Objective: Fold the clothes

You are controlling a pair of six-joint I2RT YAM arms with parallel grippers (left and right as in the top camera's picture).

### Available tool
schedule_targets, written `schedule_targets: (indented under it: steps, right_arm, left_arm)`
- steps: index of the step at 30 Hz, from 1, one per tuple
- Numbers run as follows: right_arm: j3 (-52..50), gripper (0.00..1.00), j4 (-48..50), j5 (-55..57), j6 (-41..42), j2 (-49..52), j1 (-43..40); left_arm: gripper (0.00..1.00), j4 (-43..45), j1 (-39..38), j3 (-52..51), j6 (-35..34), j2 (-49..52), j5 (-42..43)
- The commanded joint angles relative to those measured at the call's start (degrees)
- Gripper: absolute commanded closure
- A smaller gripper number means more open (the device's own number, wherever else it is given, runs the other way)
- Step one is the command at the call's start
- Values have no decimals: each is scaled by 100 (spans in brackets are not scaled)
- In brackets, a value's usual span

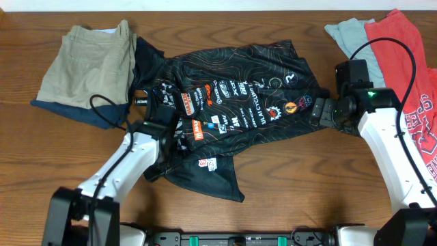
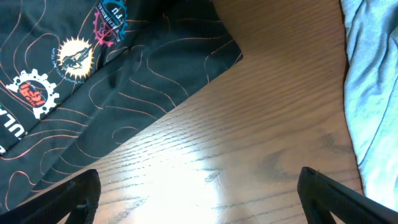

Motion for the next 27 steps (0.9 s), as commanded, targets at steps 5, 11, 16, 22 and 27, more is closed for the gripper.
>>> schedule_targets:
  steps: [5,11,16,22,27]
  right_arm:
    - [-24,1,7,2,52,9,-70]
    - [-24,1,2,2,52,9,-70]
    - [-24,1,7,2,52,9,-70]
    - [-24,1,155,20,52,44,-70]
    - [-24,1,573,-87,52,256,-70]
  left_arm:
    - [91,66,20,-46,-22,87,-221]
    - [94,50,20,-44,50,81,-326]
    - [94,-295,85,151,330,-4,-328]
    - [94,-951,422,695,723,-201,-328]
    - [94,-1204,817,820,800,-444,-326]
